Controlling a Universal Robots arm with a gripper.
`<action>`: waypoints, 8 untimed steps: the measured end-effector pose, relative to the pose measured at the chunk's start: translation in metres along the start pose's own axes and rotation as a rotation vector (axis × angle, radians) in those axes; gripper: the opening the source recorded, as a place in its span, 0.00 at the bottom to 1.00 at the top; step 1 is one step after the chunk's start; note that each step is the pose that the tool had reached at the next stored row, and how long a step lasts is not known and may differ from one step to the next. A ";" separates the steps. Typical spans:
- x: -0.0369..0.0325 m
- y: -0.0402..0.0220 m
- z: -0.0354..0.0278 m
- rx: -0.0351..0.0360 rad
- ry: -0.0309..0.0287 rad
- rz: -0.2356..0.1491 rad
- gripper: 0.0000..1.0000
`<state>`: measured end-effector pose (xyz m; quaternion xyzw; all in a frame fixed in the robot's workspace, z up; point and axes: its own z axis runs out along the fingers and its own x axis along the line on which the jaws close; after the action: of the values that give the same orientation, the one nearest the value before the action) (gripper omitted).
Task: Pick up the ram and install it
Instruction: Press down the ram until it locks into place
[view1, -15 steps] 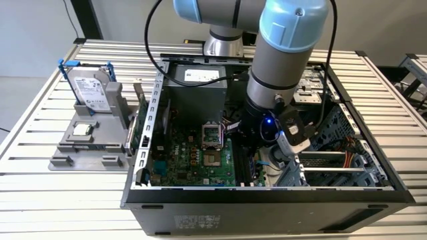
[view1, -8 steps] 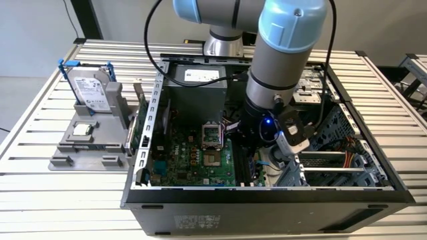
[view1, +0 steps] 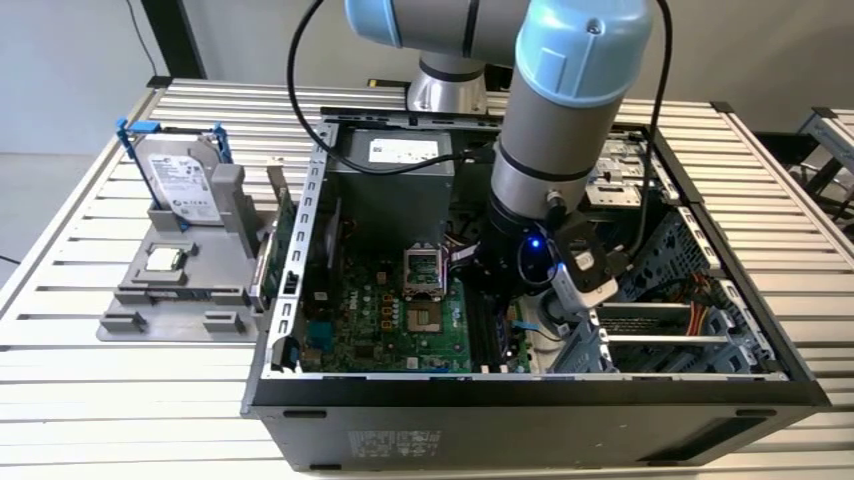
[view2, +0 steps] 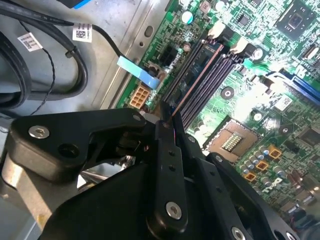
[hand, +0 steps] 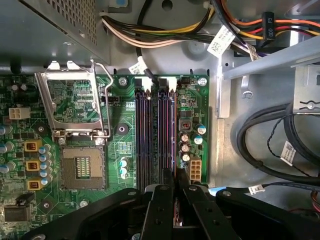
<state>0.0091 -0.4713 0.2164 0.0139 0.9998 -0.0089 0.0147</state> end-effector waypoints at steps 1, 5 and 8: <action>0.0000 0.0000 0.0008 -0.0002 0.0000 0.000 0.00; 0.0001 0.0001 0.0028 0.0000 0.0001 -0.001 0.00; 0.0001 0.0001 0.0029 0.0000 0.0000 -0.001 0.00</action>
<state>0.0091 -0.4713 0.2135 0.0135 0.9998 -0.0089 0.0147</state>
